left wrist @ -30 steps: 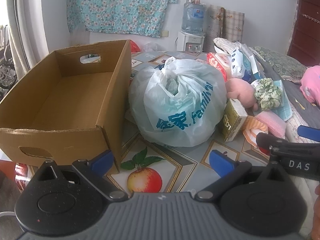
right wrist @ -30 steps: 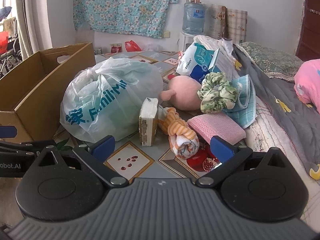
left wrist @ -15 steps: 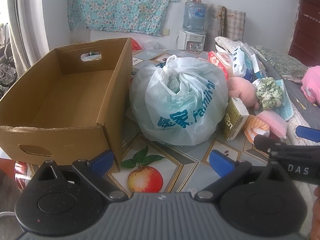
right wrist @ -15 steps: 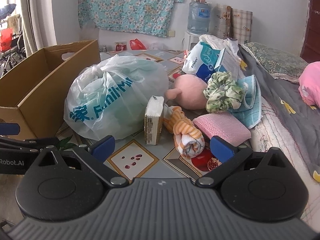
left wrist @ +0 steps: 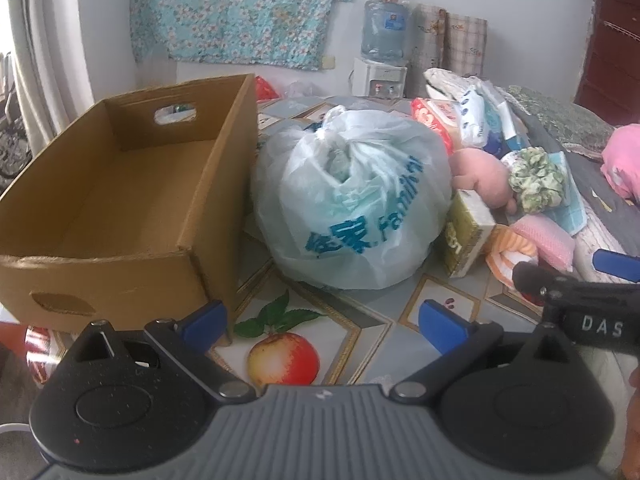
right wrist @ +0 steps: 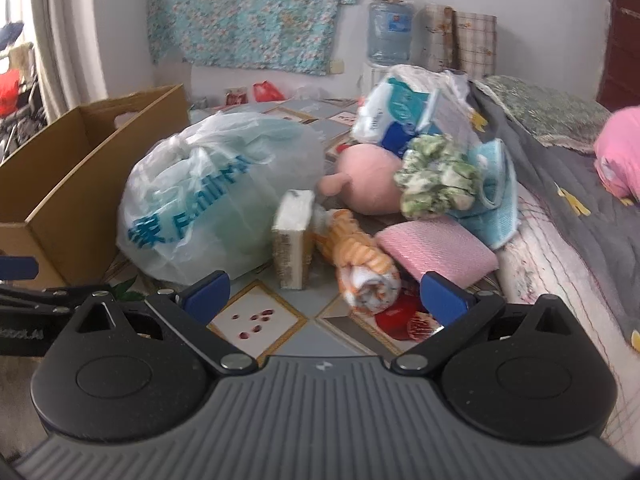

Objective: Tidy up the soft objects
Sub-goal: 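Move both grippers toward the pink knitted pad on the pile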

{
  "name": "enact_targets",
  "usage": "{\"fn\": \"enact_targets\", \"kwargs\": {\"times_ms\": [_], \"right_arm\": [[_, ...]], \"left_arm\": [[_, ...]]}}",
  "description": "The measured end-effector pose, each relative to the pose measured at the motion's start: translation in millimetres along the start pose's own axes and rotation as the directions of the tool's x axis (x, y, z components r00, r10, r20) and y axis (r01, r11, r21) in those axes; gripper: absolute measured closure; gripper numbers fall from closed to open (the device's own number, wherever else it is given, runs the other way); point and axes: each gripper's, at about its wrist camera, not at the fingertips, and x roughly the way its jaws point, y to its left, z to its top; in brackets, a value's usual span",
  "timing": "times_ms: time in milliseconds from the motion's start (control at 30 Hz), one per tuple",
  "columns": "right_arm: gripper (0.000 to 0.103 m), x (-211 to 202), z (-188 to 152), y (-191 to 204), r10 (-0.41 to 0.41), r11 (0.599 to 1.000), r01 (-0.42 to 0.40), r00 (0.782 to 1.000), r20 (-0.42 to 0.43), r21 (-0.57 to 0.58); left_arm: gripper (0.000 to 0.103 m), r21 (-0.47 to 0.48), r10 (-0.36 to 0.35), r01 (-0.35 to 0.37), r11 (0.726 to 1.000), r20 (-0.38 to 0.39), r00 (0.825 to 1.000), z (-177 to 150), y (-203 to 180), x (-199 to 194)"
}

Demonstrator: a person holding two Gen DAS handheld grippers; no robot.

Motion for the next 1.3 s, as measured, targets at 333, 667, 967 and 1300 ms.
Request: {"fn": "enact_targets", "kwargs": {"times_ms": [333,667,967,1300], "right_arm": [[0.001,-3.4,-21.8,-83.3,-0.049,0.992,0.029,0.987,0.156,0.127],[0.001,18.6,-23.8,-159.8,0.019,0.921,-0.104,0.974,0.224,0.374],[0.011,54.0,-15.2,-175.2,0.129,0.865,-0.211,0.97,0.204,0.456],[0.047,65.2,-24.7,-191.1,0.169,0.813,-0.213,0.977,0.129,0.542]], "left_arm": [[0.001,0.166,-0.252,0.236,0.958,0.086,0.964,6.6,-52.0,0.9],[0.012,0.328,-0.365,0.318,0.89,0.093,0.926,39.5,-114.7,17.9],[0.028,0.426,-0.403,0.361,0.83,0.009,0.915,67.9,-149.2,50.7],[0.039,0.472,-0.433,0.439,0.764,-0.129,0.892,65.5,-180.9,88.8]]}}
